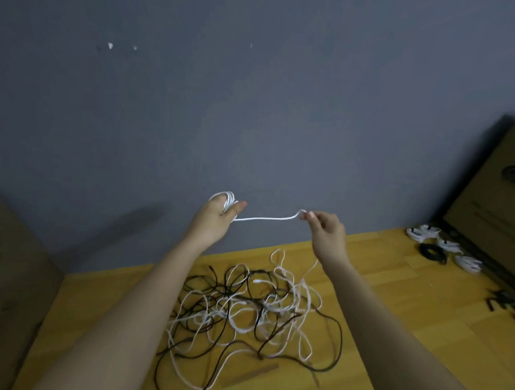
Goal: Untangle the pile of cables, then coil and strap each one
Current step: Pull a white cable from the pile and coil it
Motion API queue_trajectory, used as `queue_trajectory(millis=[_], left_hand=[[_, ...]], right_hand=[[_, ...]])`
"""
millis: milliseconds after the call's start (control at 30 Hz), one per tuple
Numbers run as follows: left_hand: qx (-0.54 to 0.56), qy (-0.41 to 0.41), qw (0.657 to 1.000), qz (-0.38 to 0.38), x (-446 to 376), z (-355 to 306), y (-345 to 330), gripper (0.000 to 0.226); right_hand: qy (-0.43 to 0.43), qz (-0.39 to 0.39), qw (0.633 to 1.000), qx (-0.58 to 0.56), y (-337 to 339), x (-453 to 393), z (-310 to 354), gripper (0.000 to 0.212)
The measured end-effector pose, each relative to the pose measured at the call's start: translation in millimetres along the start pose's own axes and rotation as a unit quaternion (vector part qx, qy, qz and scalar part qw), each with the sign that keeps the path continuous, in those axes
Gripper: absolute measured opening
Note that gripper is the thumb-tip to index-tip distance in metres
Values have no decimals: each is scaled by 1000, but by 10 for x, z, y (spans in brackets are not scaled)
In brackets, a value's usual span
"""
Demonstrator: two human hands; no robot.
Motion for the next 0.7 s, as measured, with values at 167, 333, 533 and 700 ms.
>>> queue_trajectory(millis=[167, 333, 533, 700], left_hand=[[-2, -98, 995, 20, -343, -770, 345, 43], [-69, -160, 985, -4, -603, -1575, 844, 35], [-97, -217, 968, -76, -739, -2574, 1451, 41], [-43, -251, 954, -155, -723, -3248, 1921, 38]], right_hand=[[139, -30, 980, 138, 192, -604, 863, 19], [259, 0, 885, 387, 384, -951, 1780, 23], [304, -110, 874, 362, 860, -1188, 3012, 37], [385, -165, 894, 157, 1246, -1181, 3993, 29]])
Point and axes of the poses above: each hand's wrist, its own x-axis away from the middle knuckle, its own y-axis out of the back of the hand, z = x × y, the point moved 5 cm from there along -x, towards the middle knuckle, and after that the axes turned 14 degrees about -x, right-handed, at the moved point
